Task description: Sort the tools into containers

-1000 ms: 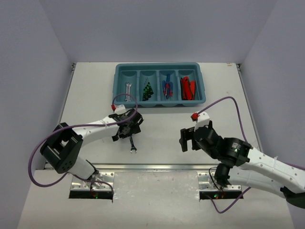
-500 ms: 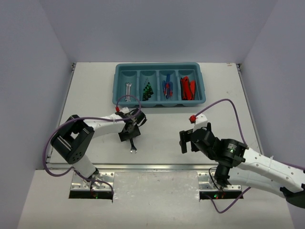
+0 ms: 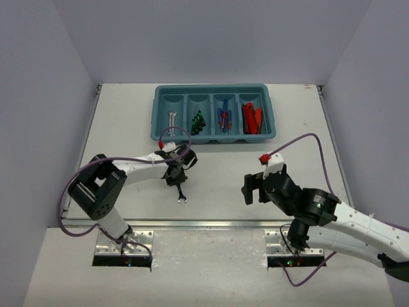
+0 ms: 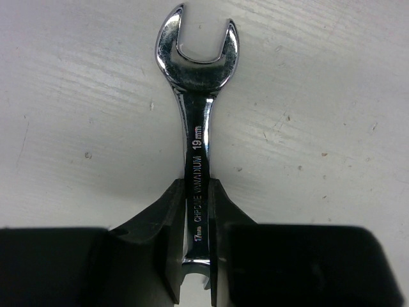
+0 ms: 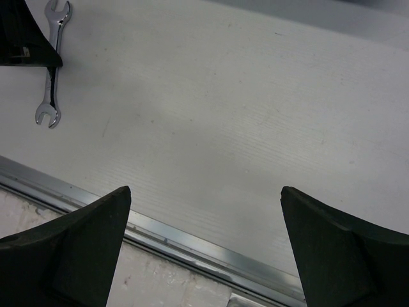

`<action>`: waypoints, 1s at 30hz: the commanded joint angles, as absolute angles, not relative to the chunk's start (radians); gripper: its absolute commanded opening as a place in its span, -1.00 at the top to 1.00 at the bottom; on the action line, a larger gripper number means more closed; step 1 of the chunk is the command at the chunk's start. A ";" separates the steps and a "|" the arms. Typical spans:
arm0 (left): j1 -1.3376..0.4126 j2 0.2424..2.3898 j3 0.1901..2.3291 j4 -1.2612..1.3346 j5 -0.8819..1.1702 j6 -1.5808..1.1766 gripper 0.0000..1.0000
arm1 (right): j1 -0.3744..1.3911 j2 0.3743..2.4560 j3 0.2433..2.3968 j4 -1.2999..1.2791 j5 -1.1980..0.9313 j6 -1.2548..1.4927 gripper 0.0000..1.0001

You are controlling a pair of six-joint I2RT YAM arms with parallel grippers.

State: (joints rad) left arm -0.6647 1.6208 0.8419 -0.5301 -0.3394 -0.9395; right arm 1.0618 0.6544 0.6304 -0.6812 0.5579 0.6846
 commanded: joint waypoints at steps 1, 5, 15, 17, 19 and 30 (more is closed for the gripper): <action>-0.666 1.565 0.742 -0.520 -0.322 -0.888 1.00 | 1.060 0.664 0.655 -0.647 0.594 0.686 -0.98; -0.664 1.379 0.688 -0.506 -0.330 -0.887 1.00 | 1.060 0.689 0.667 -0.645 0.590 0.690 -0.98; -0.665 1.152 0.728 -0.592 -0.441 -0.878 1.00 | 1.060 0.765 0.723 -0.632 0.586 0.654 -0.98; -0.664 1.159 0.780 -0.601 -0.464 -0.843 1.00 | 1.060 0.787 0.749 -0.632 0.583 0.638 -0.98; -0.659 1.183 0.869 -0.585 -0.479 -0.758 1.00 | 1.055 0.828 0.769 -0.633 0.577 0.623 -0.98; -0.438 1.588 1.413 -0.545 -0.378 -0.371 1.00 | 0.949 1.019 0.871 -0.624 0.431 0.542 -0.98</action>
